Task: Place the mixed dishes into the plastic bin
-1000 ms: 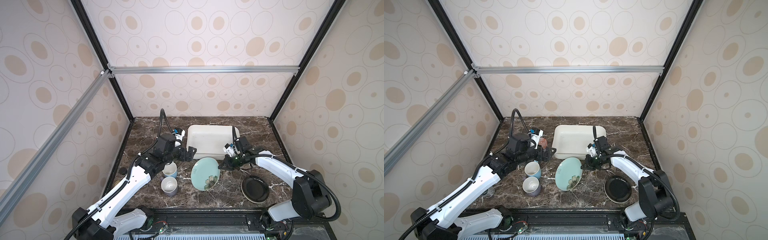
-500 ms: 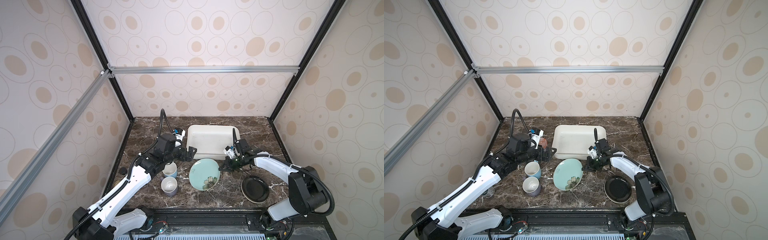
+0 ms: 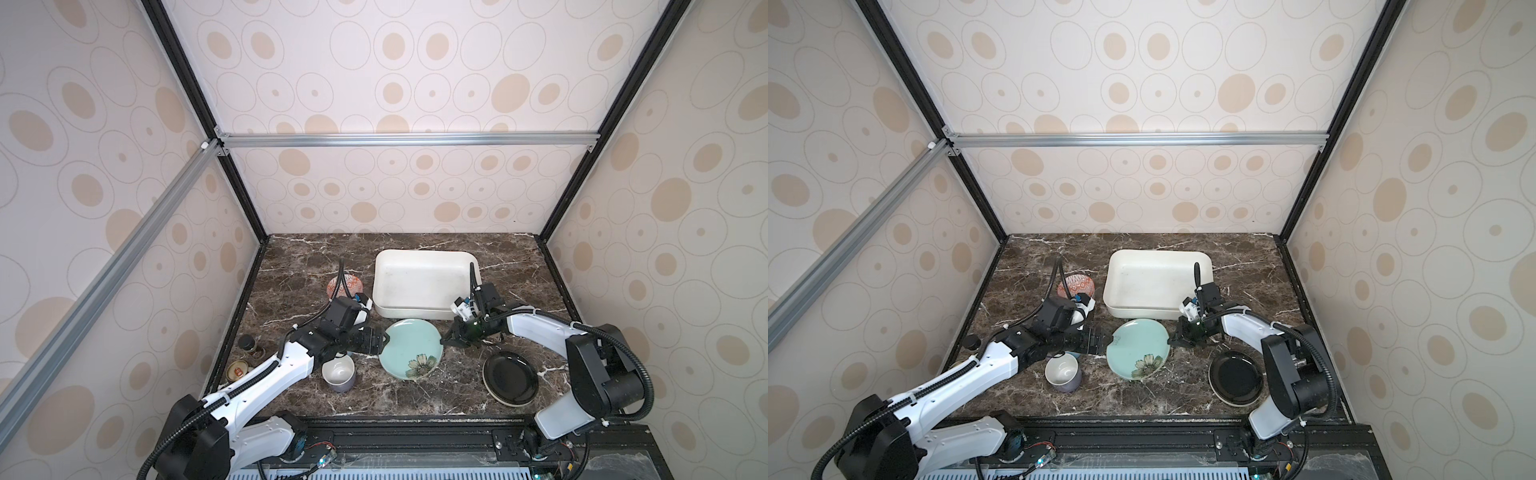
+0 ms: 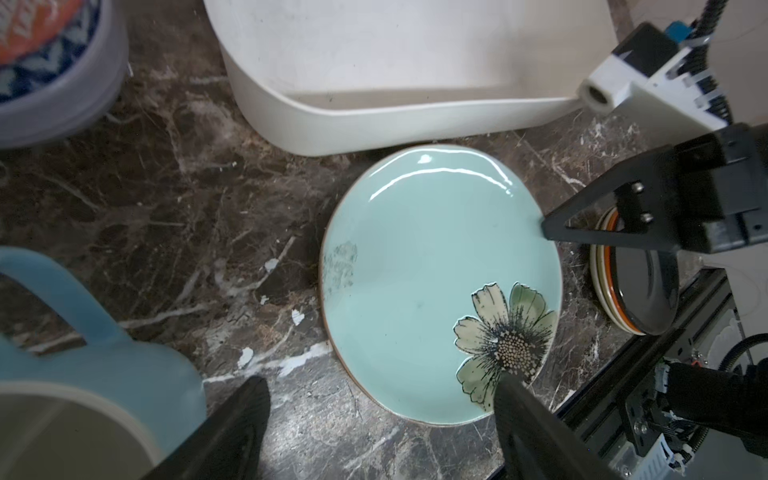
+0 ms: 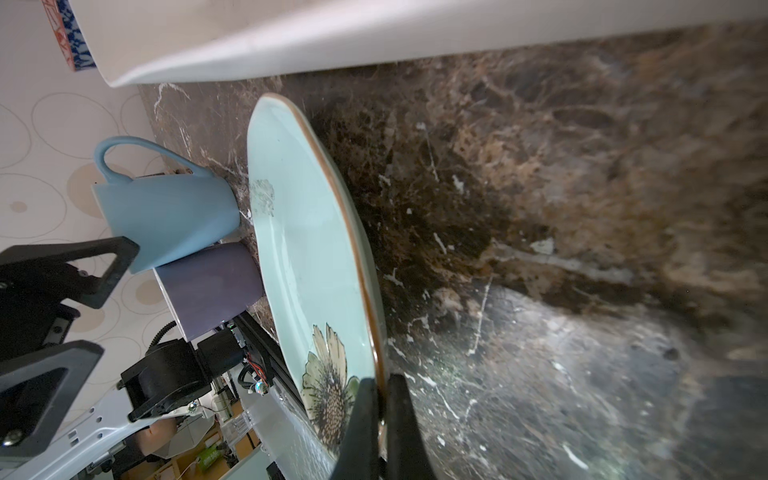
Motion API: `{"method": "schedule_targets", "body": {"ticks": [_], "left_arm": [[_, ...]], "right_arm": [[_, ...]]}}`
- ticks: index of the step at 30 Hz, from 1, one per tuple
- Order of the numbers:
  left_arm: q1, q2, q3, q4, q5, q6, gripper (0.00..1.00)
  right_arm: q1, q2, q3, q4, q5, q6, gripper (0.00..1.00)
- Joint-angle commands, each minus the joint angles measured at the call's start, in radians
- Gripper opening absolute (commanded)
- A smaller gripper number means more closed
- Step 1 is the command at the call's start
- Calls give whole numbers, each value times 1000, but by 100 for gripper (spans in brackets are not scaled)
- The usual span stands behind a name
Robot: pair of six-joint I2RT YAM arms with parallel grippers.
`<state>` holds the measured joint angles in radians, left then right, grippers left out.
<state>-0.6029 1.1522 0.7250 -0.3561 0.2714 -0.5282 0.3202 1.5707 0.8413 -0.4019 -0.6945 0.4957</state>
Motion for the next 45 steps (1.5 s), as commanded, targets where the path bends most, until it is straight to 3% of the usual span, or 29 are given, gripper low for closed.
{"method": "schedule_targets", "body": {"ticks": [1,6,16,38,45], "left_arm": [[-21,26,25,1,-9,-30,85],[-40,131,65,-2,-1,-17,83],[-50,284,87,34,28,-14,69],[-52,460,147,67,53,18,62],[-55,504,148,132,98,3,44]], "right_arm": [[-29,-7,-16,-6,-9,-17,0],[-35,-18,-31,-5,-11,-28,0],[-73,-12,-38,7,-19,-35,0],[-92,-32,-47,-15,-10,-49,0],[-92,-4,-54,-3,-18,-46,0]]}}
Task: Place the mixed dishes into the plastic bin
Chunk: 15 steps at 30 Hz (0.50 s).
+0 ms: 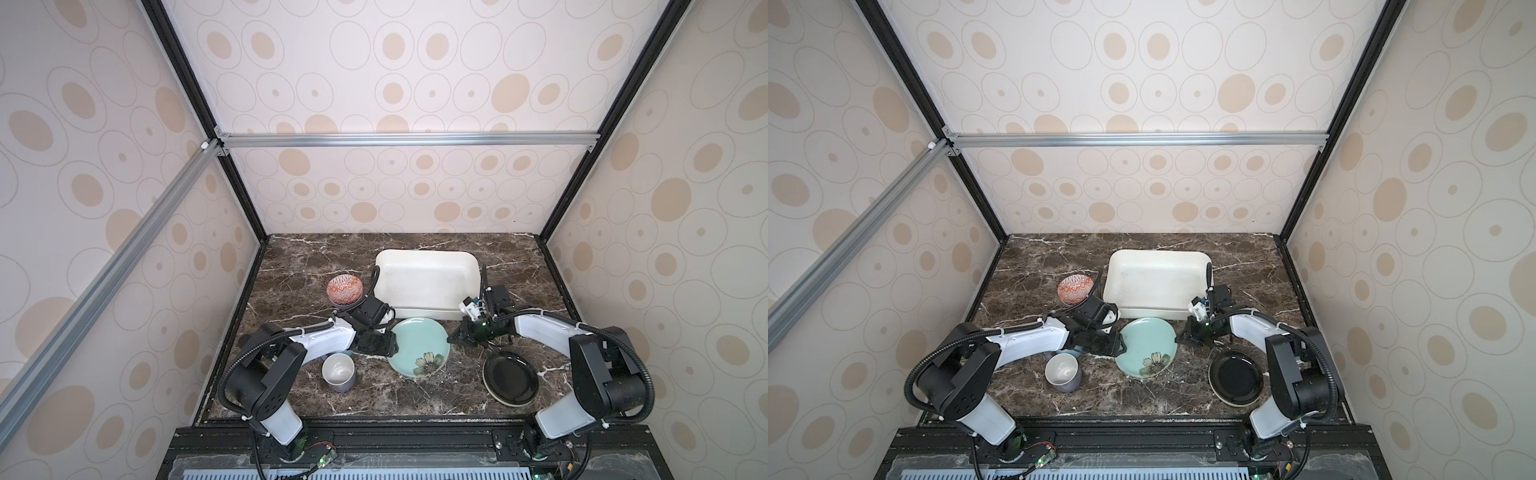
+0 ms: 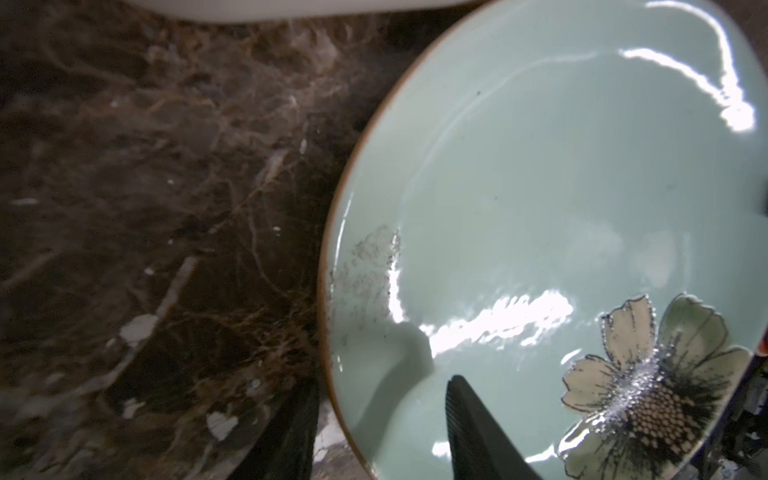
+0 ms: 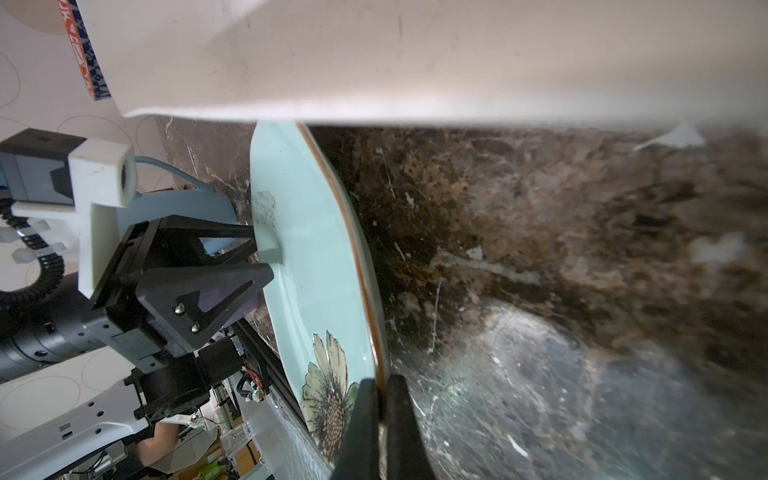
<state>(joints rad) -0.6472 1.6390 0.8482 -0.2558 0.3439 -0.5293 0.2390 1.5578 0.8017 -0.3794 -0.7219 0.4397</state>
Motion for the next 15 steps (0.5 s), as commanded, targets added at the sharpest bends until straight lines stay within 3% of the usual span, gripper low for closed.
{"method": "schedule_targets", "body": {"ticks": [1,15], "left_arm": [[-11,24,28,35,30,7,41],[-25,101,19,105,76,8,24]], "right_arm": [[-10,12,-15,-22,7,11,0],[-10,50,-21,2,-10,17,4]]}}
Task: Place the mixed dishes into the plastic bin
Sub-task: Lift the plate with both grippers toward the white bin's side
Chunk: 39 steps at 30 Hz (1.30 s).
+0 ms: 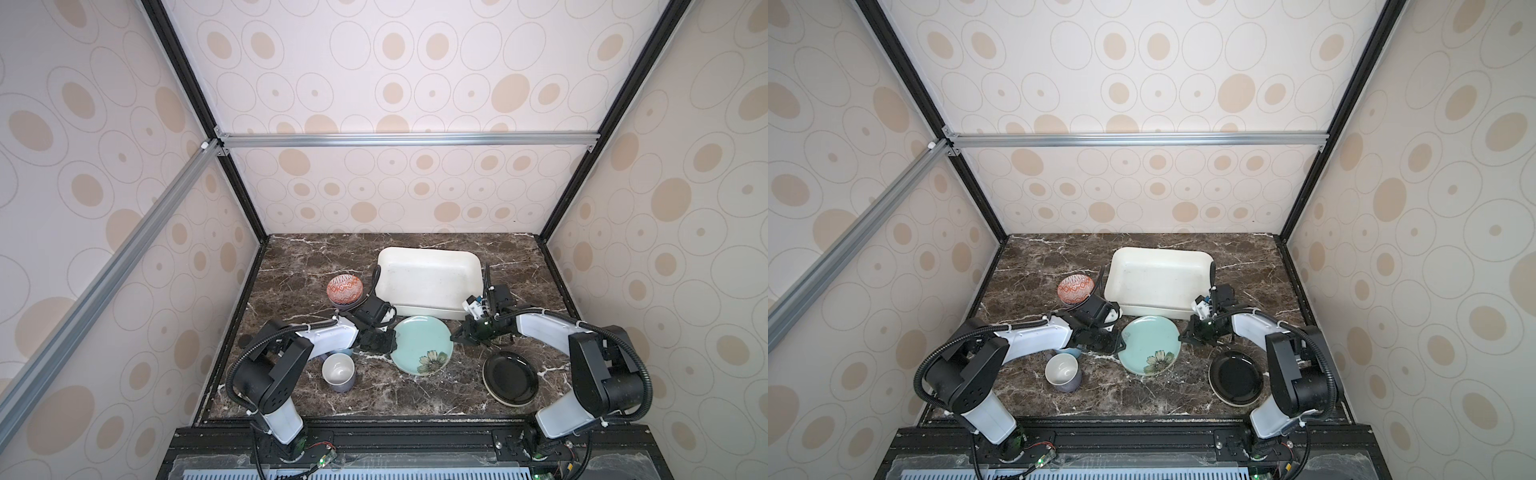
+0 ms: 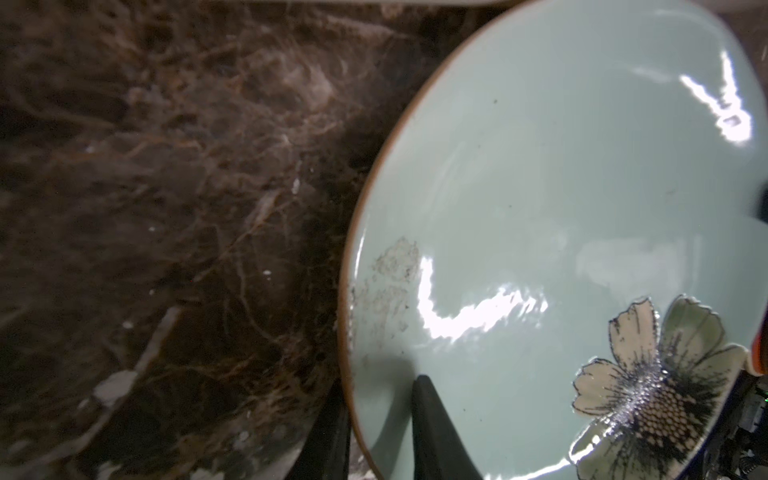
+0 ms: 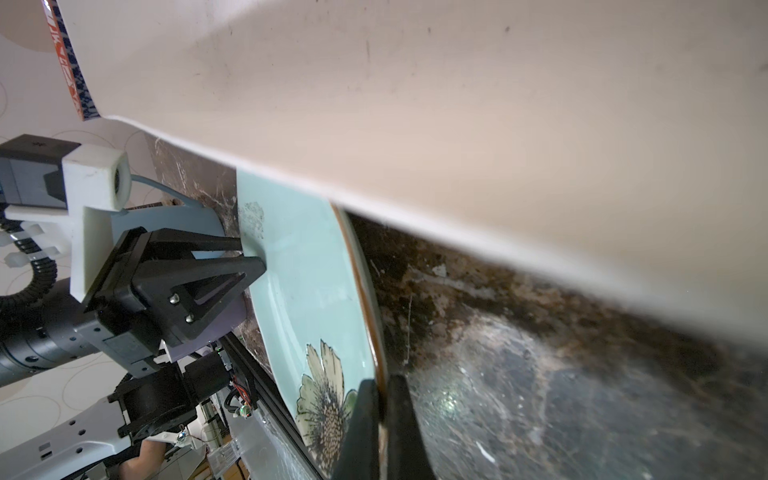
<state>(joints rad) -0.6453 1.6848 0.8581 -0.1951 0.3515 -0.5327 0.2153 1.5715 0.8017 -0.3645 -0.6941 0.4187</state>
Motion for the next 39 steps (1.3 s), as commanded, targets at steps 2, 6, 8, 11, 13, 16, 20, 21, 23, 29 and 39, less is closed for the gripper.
{"method": "schedule_targets", "body": {"ticks": [2,6,8,11,13,16,20,21,23,29,39], "left_arm": [[-28,64,6,51,72,11,23],[-28,70,0,58,76,11,20],[-28,75,-3,57,73,15,17],[-27,86,-10,65,79,16,13],[-27,97,-14,73,87,11,10],[-30,105,-19,85,93,8,9],[-29,108,-27,88,90,8,7],[-29,108,-33,91,89,7,7],[-30,110,-41,94,86,4,6],[-30,123,-53,115,94,-3,3],[-41,133,-44,122,106,-3,2]], "right_arm": [[13,46,-24,-10,-38,43,5],[13,65,-28,0,-31,50,11],[13,67,-32,6,-26,53,16],[13,68,-34,6,-14,54,21],[13,69,-36,2,-5,54,24],[13,70,-47,4,3,58,27],[13,61,-58,0,32,63,29],[13,57,-60,-4,40,62,29],[13,52,-65,-10,48,63,30],[13,57,-81,14,25,74,33],[15,34,-95,64,-67,91,7]]}}
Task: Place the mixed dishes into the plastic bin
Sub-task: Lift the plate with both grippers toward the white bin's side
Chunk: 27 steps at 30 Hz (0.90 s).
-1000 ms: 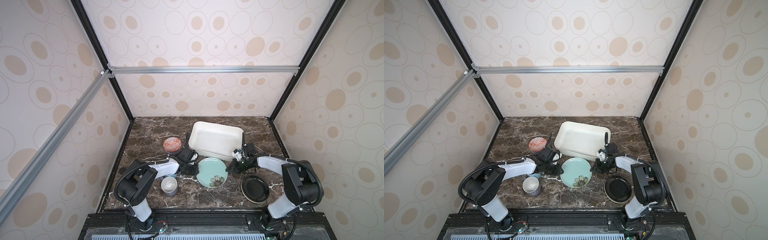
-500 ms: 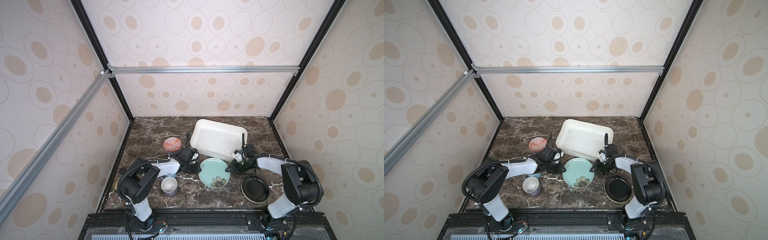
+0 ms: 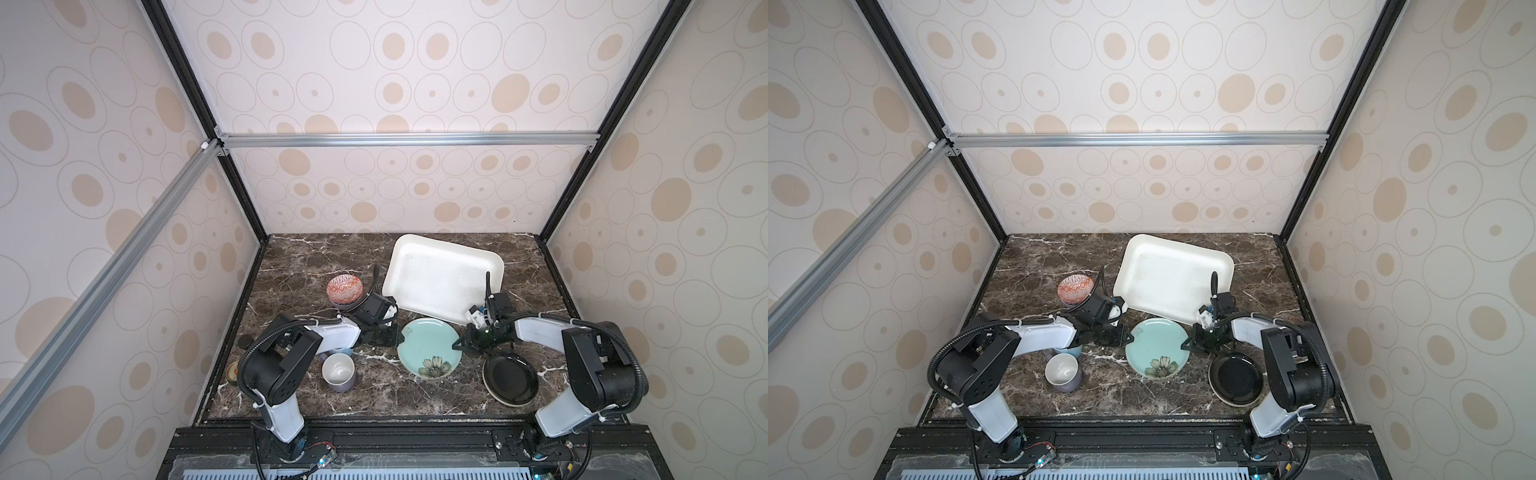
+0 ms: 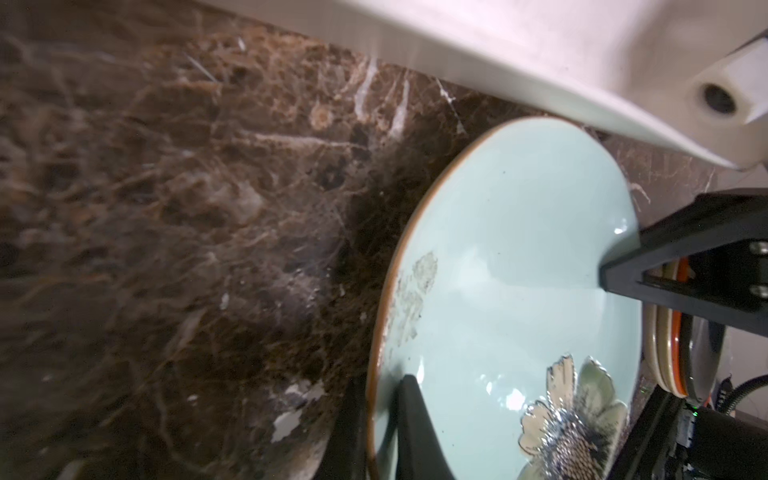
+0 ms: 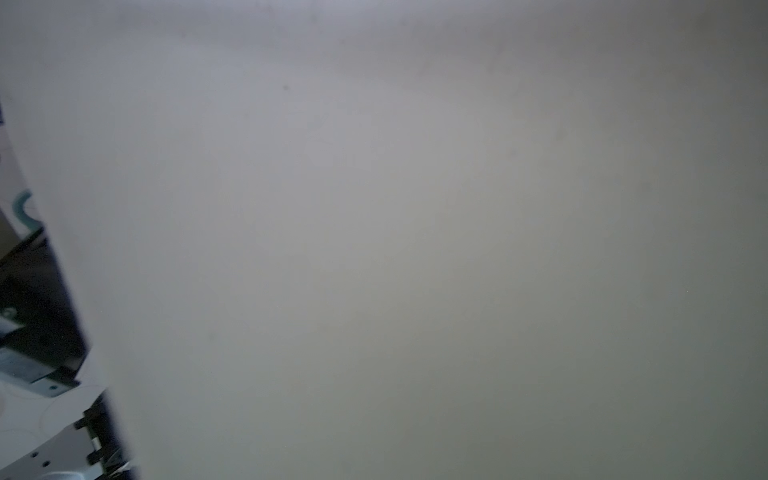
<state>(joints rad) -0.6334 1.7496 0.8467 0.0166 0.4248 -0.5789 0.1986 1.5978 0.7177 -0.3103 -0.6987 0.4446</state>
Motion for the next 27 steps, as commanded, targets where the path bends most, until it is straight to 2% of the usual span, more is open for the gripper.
{"method": "schedule_targets", "body": {"ticks": [1,4,7,8,10,17,21,27], "left_arm": [[-54,66,-32,-90,33,44,2],[-55,56,-29,-95,29,42,5],[-54,40,-27,-109,16,48,15],[-53,33,-26,-114,7,50,20],[-53,6,-25,-126,-16,51,37],[-52,-82,15,-192,-83,66,76],[-43,-137,48,-242,-118,82,84],[-11,-203,77,-288,-151,97,88]], "right_arm": [[32,2,-10,10,-67,65,4],[32,-26,-2,-12,-71,58,0],[32,-51,11,-43,-70,41,0],[32,-58,17,-54,-72,36,0],[33,-69,28,-67,-82,34,0],[32,-95,72,-95,-124,29,0],[32,-113,95,-114,-130,28,0],[32,-146,110,-130,-134,34,0]]}}
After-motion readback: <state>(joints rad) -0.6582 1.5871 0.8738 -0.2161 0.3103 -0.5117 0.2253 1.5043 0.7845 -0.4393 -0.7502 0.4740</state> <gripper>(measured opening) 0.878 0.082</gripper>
